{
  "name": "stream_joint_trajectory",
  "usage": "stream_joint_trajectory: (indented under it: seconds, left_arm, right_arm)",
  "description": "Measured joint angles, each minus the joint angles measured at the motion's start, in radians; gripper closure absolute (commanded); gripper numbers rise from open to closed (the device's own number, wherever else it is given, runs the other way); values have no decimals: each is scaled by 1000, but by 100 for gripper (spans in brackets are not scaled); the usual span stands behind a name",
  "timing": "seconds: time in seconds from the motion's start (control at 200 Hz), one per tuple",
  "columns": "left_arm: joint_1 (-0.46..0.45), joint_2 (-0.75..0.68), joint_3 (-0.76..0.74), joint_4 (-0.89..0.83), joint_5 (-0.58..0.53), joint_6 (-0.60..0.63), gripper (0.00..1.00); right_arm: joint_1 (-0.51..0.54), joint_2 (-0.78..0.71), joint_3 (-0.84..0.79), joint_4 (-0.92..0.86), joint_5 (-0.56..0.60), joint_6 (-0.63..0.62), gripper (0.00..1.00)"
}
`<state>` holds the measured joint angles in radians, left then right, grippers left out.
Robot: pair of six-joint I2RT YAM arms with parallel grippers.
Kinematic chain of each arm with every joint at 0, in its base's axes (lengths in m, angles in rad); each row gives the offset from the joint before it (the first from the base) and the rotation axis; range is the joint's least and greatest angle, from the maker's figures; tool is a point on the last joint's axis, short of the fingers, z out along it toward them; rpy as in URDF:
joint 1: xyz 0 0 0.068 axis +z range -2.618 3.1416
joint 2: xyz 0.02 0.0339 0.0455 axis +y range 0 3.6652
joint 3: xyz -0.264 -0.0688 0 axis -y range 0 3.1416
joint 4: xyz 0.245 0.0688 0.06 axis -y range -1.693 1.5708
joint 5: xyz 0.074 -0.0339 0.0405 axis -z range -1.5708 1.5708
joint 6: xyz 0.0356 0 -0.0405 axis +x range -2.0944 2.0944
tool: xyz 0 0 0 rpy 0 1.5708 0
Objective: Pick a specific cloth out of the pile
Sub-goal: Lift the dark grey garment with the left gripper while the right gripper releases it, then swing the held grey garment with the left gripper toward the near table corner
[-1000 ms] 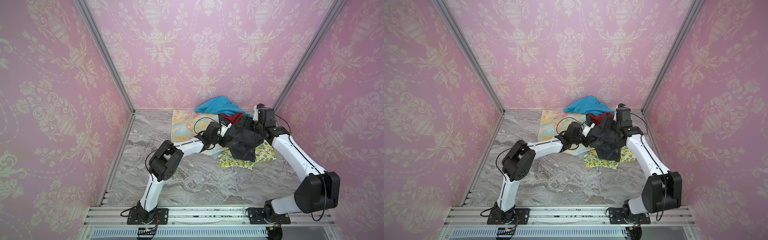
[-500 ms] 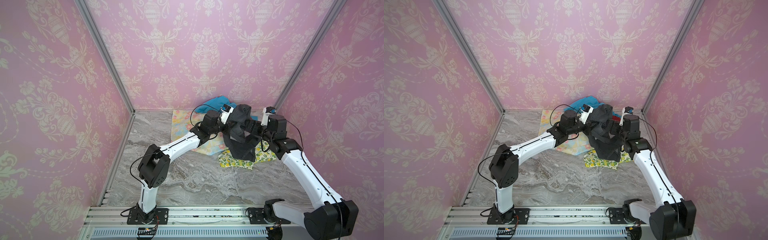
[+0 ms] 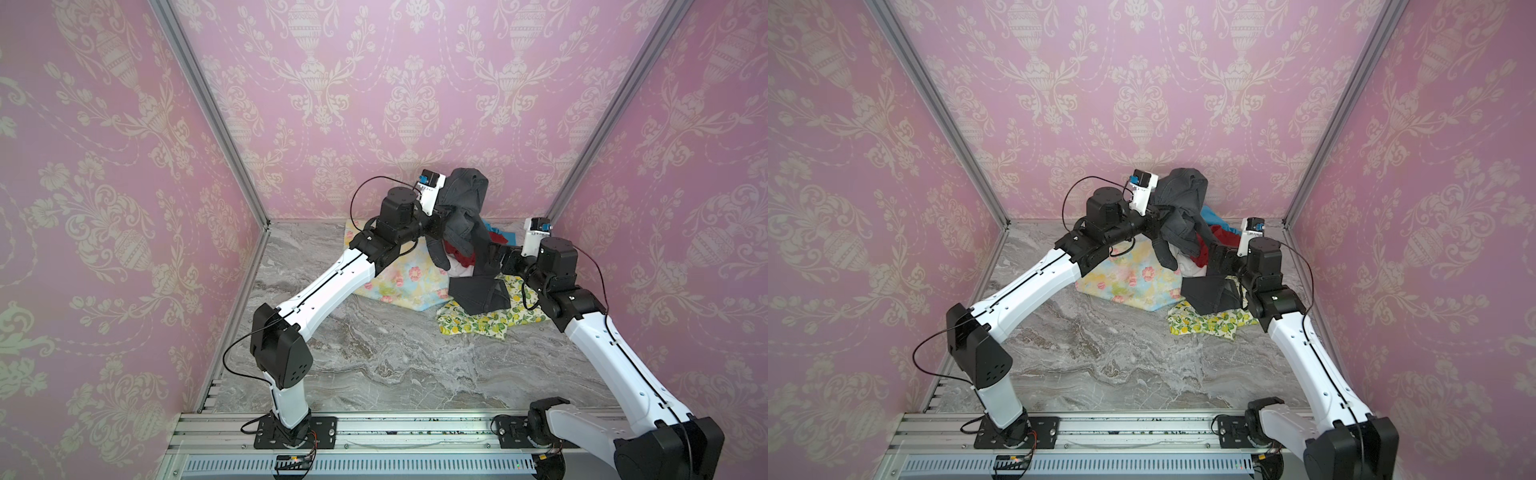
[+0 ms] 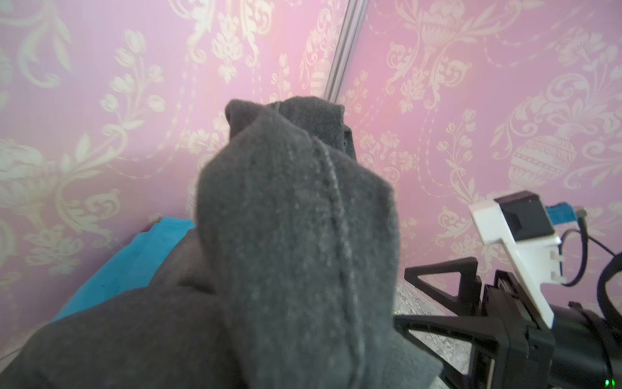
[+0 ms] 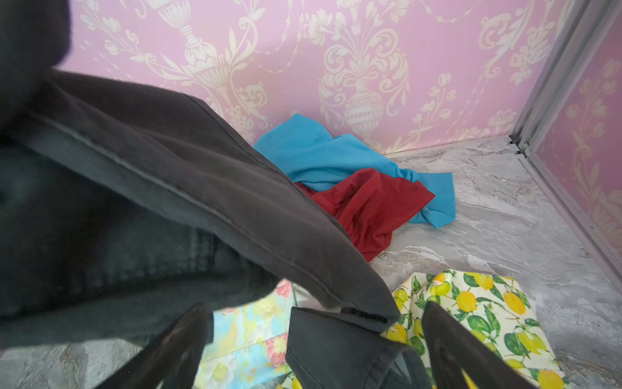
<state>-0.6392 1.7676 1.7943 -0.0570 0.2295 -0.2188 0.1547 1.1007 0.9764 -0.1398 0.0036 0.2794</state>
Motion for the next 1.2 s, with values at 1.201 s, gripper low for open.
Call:
stream_joint_trajectory:
  seconds: [1.201]
  left_arm:
    - [355,-319,629,-932,-505,167,100]
  right_arm:
    - [452,359,187,128,-33,-157,1]
